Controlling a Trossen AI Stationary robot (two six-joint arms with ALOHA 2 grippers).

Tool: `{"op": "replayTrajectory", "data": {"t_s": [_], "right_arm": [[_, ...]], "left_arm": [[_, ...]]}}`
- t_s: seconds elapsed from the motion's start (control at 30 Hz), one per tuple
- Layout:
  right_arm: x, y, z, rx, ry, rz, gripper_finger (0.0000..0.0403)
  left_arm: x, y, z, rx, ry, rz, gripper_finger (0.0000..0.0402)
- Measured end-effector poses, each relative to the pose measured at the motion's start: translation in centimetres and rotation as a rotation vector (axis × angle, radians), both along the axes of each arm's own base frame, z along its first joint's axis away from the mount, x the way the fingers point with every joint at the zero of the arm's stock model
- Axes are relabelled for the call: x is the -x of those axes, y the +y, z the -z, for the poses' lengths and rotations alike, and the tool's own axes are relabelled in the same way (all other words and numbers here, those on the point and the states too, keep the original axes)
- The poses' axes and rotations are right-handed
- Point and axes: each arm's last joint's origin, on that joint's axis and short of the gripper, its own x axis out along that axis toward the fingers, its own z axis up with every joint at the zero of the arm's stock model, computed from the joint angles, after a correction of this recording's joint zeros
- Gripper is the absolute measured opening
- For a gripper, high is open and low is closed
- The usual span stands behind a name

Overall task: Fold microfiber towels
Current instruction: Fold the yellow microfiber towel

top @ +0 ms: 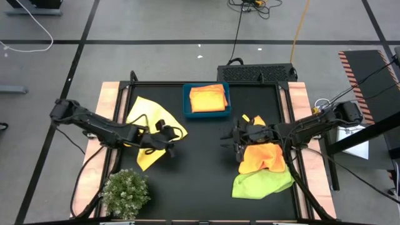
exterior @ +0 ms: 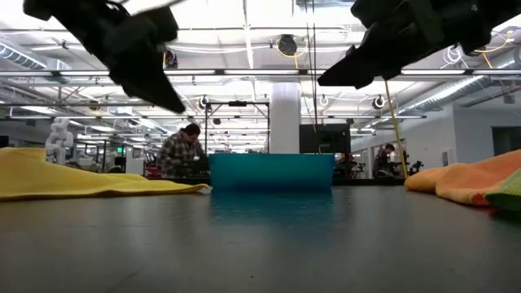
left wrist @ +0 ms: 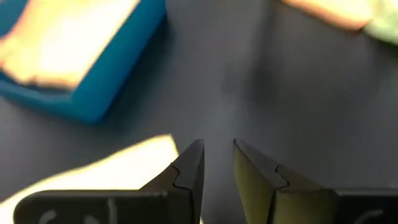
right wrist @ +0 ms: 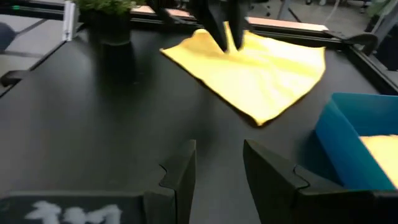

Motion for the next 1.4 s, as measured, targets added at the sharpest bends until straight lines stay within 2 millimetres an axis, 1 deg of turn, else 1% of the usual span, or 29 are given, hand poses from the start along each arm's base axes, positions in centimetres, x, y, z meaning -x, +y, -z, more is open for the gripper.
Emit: {"op": "replayTrajectory", "data": {"t_s": [0.07, 0.17, 0.27, 0.33, 0.47, 0.57, 0.63, 0.7, 0.83, 0.97, 1.13, 1.3, 1.4], "right_arm": [[0.0, 0.3, 0.0, -0.004, -0.002, -0.009, 0.0125], [0.0, 0.4, -0.2, -0.019, -0.018, -0.007, 0.0125], [0.0, 0.6, -0.3, -0.023, -0.036, -0.014, 0.0125], [-0.1, 0.7, -0.4, -0.025, -0.049, -0.018, 0.0125], [0.0, 1.0, -0.5, -0.020, -0.051, -0.032, 0.0125], [0.0, 1.2, -0.4, -0.008, -0.050, -0.045, 0.0125], [0.1, 1.3, -0.3, 0.017, -0.040, -0.059, 0.0125], [0.2, 1.3, -0.1, 0.048, -0.016, -0.071, 0.0125], [0.4, 1.1, 0.5, 0.086, 0.052, -0.079, 0.0125], [0.5, 1.0, 0.7, 0.112, 0.074, -0.085, 0.0125], [0.4, 1.0, 0.6, 0.155, 0.057, -0.105, 0.0125], [0.4, 1.0, 0.5, 0.141, 0.050, -0.100, 0.0125], [0.4, 1.0, 0.5, 0.120, 0.049, -0.092, 0.0125]], "left_arm": [[-0.7, 0.1, 0.5, 0.006, 0.074, -0.013, 0.0088], [-2.2, 0.4, 1.0, 0.008, 0.136, -0.005, 0.0088], [-3.7, 1.2, 1.7, 0.014, 0.198, 0.032, 0.0088], [-4.6, 1.8, 2.4, 0.060, 0.238, 0.065, 0.0093], [-5.9, 2.9, 4.2, 0.072, 0.315, 0.048, 0.0131], [-6.3, 4.0, 5.4, 0.053, 0.380, -0.039, 0.0171], [-6.4, 4.7, 5.8, 0.038, 0.388, -0.114, 0.0197], [-6.6, 5.1, 6.0, 0.027, 0.385, -0.146, 0.0219], [-6.7, 5.2, 6.2, 0.013, 0.383, -0.164, 0.0243], [-6.7, 5.2, 6.5, 0.016, 0.394, -0.169, 0.0241], [-7.2, 5.4, 7.7, 0.067, 0.408, -0.171, 0.0218], [-7.2, 5.6, 8.2, 0.082, 0.416, -0.196, 0.0180], [-7.3, 5.6, 8.2, 0.064, 0.408, -0.206, 0.0144]]}}
